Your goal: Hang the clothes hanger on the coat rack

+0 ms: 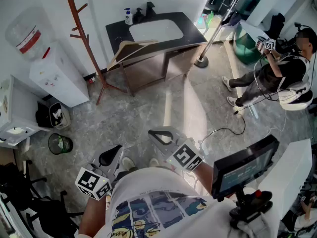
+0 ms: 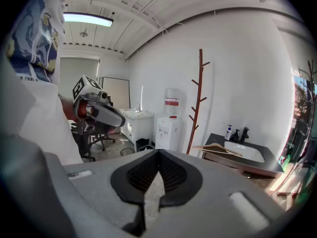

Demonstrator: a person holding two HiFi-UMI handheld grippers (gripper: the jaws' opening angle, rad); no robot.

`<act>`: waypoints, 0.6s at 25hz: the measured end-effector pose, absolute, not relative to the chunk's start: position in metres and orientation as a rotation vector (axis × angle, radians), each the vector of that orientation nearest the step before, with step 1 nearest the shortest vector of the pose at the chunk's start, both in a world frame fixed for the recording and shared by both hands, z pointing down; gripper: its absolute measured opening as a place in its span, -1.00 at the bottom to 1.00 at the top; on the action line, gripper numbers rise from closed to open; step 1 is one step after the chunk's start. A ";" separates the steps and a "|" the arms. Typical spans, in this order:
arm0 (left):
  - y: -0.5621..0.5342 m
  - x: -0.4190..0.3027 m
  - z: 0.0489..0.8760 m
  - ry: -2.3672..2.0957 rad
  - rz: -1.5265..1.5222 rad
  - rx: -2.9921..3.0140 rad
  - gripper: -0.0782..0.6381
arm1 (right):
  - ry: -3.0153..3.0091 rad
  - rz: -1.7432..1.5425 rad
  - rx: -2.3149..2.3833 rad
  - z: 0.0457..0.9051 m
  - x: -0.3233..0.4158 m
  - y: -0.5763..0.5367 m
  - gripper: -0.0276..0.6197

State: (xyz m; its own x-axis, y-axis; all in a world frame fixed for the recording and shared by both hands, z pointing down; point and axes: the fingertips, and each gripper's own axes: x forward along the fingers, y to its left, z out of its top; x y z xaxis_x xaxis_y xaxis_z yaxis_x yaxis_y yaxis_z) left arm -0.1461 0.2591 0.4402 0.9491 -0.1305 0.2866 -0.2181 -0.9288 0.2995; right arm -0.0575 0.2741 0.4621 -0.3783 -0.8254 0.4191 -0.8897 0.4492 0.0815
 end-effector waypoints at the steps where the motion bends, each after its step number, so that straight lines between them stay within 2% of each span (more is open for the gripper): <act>1: 0.262 -0.144 0.443 -0.256 0.372 2.772 -0.77 | -2.308 0.220 1.444 0.467 -0.054 0.279 -0.91; 15: 0.240 -0.113 0.472 -0.267 0.389 2.724 -0.77 | -2.322 0.314 1.460 0.504 -0.012 0.270 -0.91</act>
